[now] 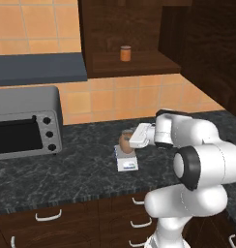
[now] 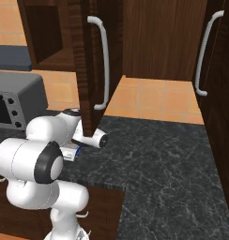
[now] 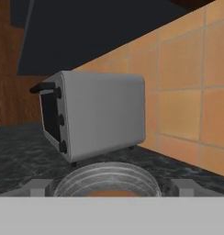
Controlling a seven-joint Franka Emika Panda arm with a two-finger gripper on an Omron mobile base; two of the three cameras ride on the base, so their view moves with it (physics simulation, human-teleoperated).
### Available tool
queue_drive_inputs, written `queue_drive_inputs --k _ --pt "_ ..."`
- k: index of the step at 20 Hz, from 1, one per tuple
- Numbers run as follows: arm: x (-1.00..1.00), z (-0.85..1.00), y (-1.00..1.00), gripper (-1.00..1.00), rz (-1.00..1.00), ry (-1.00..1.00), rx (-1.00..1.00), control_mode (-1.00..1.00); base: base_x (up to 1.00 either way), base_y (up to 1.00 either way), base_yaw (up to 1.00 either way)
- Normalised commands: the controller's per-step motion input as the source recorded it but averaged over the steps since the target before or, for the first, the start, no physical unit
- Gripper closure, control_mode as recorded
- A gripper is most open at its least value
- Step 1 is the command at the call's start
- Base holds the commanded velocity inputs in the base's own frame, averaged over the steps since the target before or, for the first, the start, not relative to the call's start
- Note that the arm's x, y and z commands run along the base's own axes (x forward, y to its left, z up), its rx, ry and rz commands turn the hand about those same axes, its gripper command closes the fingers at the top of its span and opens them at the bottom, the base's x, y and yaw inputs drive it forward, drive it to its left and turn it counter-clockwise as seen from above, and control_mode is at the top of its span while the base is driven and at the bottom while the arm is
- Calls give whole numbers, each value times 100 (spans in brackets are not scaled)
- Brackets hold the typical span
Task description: Pick the honey bottle and place it on the digital scale for weighing, and close the cabinet.
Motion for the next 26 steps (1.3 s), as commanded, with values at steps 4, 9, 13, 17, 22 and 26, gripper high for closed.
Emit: queue_drive_inputs --k 4,9,13,17,22,26 --pt "0 0 -2 -100 0 0 0 -100 0 0 0" --pt "-16 6 -3 -100 0 -2 1 -100 0 0 0" --pt "-38 40 -4 -100 0 -14 1 -100 0 0 0" --pt "-35 26 -5 -100 0 -18 2 -100 0 0 0" --pt "-43 4 -29 -100 0 -24 5 -100 0 0 0" --pt "-66 19 -48 -100 0 -39 8 -100 0 0 0"
